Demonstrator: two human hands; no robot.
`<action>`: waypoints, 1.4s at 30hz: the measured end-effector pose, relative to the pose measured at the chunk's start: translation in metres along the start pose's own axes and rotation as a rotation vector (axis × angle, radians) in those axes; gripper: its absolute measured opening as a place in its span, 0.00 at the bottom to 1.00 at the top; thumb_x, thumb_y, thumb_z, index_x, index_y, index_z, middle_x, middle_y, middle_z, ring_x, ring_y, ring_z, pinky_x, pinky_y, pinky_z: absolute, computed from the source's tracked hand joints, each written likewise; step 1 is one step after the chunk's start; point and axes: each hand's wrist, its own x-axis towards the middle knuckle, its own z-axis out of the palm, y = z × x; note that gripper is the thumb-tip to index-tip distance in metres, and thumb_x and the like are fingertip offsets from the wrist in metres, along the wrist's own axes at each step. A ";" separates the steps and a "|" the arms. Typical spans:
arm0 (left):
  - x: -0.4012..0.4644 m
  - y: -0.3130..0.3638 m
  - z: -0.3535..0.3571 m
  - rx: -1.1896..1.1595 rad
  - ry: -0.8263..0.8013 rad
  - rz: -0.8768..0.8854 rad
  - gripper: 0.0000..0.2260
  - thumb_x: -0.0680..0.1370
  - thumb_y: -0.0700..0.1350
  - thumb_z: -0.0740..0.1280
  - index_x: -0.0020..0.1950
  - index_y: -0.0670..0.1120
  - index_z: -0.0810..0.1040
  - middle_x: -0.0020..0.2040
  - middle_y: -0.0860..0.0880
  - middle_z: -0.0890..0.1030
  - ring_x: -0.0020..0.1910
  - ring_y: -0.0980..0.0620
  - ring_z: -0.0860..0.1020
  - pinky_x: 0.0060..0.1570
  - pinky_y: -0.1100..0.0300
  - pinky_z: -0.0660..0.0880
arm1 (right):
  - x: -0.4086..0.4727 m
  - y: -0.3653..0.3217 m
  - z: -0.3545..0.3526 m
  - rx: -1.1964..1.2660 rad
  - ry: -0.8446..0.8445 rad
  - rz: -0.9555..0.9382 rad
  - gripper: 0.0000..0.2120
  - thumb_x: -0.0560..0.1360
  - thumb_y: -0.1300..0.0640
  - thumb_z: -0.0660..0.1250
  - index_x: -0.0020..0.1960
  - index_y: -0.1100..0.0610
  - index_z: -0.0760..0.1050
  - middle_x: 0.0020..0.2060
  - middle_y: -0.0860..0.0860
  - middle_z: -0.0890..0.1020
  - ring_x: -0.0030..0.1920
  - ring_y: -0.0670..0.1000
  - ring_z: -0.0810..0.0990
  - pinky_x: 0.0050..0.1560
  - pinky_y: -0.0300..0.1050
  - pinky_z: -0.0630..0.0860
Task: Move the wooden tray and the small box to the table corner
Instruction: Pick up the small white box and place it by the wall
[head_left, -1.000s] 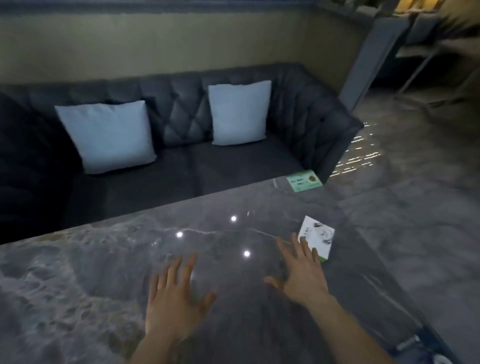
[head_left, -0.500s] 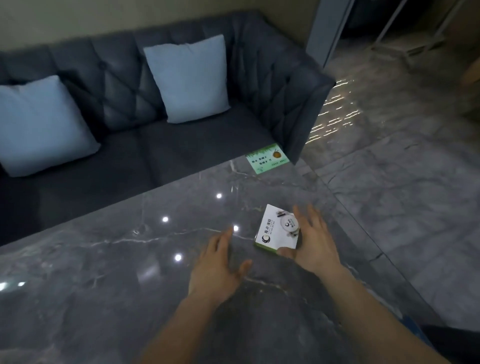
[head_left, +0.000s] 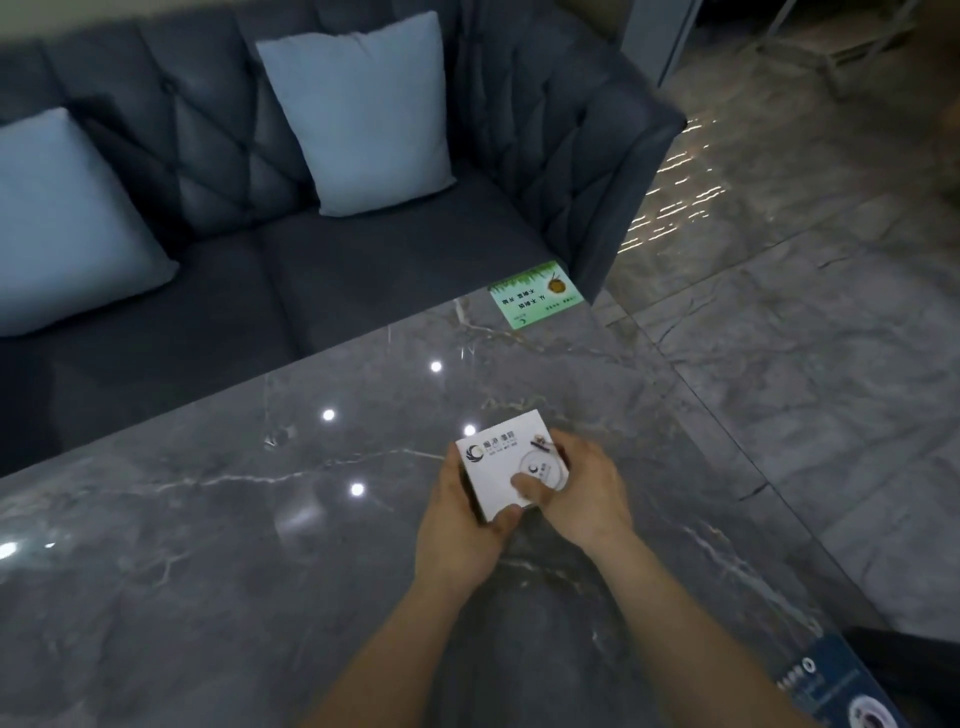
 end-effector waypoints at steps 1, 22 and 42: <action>0.003 -0.006 0.001 -0.006 0.006 -0.003 0.36 0.69 0.48 0.78 0.65 0.73 0.61 0.60 0.62 0.80 0.57 0.62 0.80 0.52 0.55 0.81 | -0.001 0.005 0.006 0.020 -0.020 0.008 0.29 0.68 0.45 0.81 0.65 0.48 0.77 0.60 0.50 0.82 0.59 0.55 0.81 0.58 0.53 0.80; -0.002 -0.062 -0.075 0.241 0.101 -0.012 0.41 0.70 0.50 0.79 0.74 0.69 0.58 0.62 0.59 0.78 0.55 0.59 0.78 0.45 0.62 0.73 | -0.030 -0.038 0.069 -0.012 -0.256 -0.181 0.43 0.72 0.56 0.81 0.80 0.47 0.63 0.71 0.48 0.77 0.69 0.50 0.75 0.71 0.47 0.73; -0.160 -0.115 -0.311 0.568 0.357 0.026 0.33 0.74 0.58 0.72 0.76 0.58 0.63 0.70 0.53 0.73 0.67 0.47 0.72 0.60 0.48 0.75 | -0.194 -0.236 0.175 -0.216 -0.311 -0.540 0.32 0.79 0.54 0.71 0.79 0.43 0.64 0.72 0.48 0.73 0.69 0.52 0.74 0.69 0.47 0.74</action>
